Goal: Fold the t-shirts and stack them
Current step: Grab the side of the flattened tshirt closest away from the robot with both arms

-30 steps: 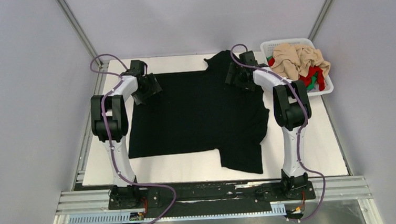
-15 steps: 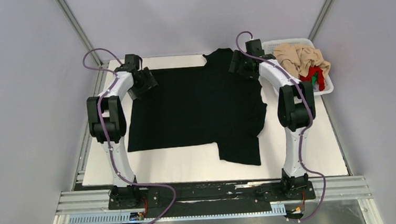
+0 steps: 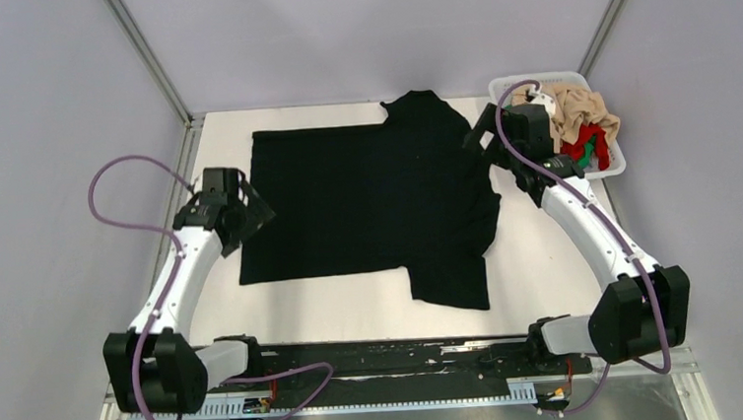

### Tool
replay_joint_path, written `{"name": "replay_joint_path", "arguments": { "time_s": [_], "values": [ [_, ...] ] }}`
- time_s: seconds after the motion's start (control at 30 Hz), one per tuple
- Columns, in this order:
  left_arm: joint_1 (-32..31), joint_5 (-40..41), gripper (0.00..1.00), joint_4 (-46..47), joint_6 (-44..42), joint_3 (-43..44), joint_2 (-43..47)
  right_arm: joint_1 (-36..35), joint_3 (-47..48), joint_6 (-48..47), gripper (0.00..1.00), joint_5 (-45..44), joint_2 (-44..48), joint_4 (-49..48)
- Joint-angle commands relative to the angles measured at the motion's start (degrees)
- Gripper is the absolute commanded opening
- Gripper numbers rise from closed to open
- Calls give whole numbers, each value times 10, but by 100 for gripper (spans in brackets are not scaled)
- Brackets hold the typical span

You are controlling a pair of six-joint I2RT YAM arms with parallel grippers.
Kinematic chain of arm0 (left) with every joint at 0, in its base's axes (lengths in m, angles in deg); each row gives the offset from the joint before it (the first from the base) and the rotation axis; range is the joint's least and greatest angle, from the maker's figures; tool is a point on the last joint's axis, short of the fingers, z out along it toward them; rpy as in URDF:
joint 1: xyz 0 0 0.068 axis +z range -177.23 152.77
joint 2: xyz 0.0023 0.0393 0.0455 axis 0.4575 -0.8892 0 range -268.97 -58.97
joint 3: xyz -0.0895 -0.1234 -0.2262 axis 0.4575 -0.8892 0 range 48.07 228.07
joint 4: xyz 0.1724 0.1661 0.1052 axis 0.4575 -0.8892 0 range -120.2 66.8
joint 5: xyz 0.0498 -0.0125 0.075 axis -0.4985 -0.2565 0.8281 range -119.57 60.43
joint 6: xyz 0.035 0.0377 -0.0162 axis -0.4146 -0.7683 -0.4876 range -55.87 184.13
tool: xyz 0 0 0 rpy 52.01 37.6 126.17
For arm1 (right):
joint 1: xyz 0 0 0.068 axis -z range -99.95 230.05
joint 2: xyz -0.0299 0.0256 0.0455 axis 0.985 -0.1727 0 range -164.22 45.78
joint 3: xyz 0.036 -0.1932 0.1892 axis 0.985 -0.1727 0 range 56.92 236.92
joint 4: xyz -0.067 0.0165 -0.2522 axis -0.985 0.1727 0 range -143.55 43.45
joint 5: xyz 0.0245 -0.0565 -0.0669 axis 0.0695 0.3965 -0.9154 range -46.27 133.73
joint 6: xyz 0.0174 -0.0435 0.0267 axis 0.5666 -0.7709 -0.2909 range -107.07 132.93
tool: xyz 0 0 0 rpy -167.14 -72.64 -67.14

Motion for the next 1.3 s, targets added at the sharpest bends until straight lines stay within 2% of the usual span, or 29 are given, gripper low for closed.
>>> {"name": "replay_joint_path", "arguments": {
  "time_s": [0.0,0.23,0.5,0.9,1.07,1.23,1.27],
  "values": [
    [13,63,100,-60,86,-81,72,3,-50,-1,100,-17,16,-28],
    [68,-3,100,22,135,-168,85,3,-72,-17,100,10,30,-30],
    [85,3,92,99,176,-198,19,2,-69,-35,100,6,19,-31],
    [89,15,81,138,218,-217,-32,3,-80,-42,100,-7,17,-31],
    [89,9,73,144,217,-206,-73,3,-83,-43,100,-18,15,-30],
    [89,2,45,139,204,-185,-111,3,-85,-43,100,-31,14,-27],
    [89,1,43,135,201,-182,-115,2,-85,-43,100,-33,15,-26]
  ]
}}
